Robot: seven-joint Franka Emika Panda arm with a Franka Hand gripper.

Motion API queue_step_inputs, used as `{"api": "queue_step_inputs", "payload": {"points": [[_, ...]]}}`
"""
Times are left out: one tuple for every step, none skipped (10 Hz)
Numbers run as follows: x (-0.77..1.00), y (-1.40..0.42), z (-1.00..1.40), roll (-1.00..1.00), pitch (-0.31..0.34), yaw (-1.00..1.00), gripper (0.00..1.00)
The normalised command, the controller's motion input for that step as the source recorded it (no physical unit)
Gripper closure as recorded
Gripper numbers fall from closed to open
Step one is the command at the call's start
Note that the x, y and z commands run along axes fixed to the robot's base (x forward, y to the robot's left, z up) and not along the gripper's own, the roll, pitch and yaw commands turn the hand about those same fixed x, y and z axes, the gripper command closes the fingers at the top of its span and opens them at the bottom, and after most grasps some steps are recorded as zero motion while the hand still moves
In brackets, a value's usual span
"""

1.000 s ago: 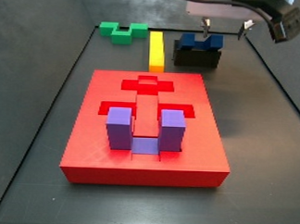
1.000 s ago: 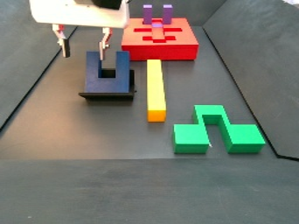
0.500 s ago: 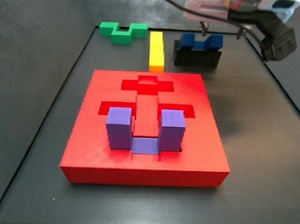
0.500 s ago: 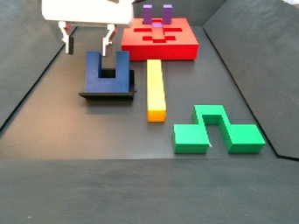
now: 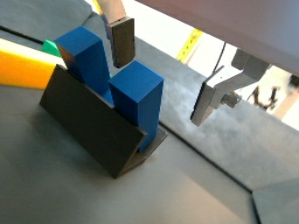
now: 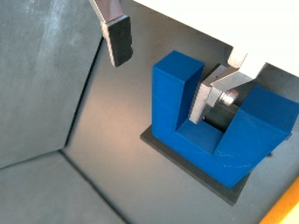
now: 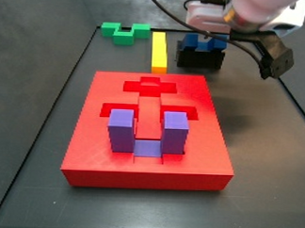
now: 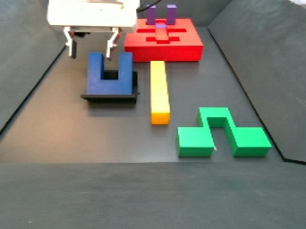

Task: Pick up the blue object. Move up. Place the blue object on the fixture. Regrasp the blue object. Move to above the board. Insert the blue object.
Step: Regrasp the blue object.

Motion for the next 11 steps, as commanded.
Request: {"api": "queue_step_inputs", "payload": {"points": [[0.09,-0.08,-0.11,0.61,0.000,0.21,0.00],[0.04,-0.12,-0.11,0.55,0.000,0.17,0.00],[0.00,-0.11,-0.08,0.31,0.000,0.09,0.00],[-0.03,0.00,-0.03,0.00,-0.071,0.06,0.00],[0.00,0.00,-0.07,-0.17,-0.097,0.00,0.00],[0.00,0.00,-0.03,-0.26,-0.086,0.00,0.00],[0.00,0.00,-0.09,-0.31,-0.114,0.02,0.00],[0.00,0.00,-0.14,-0.25,-0.109,0.03,0.00],[0.00,0.00,-0.09,-0.01,-0.020,0.01,0.00],[0.00,0.00,-0.13,0.00,0.000,0.01,0.00],[0.00,0.00,-0.11,0.05,0.000,0.00,0.00]]}}
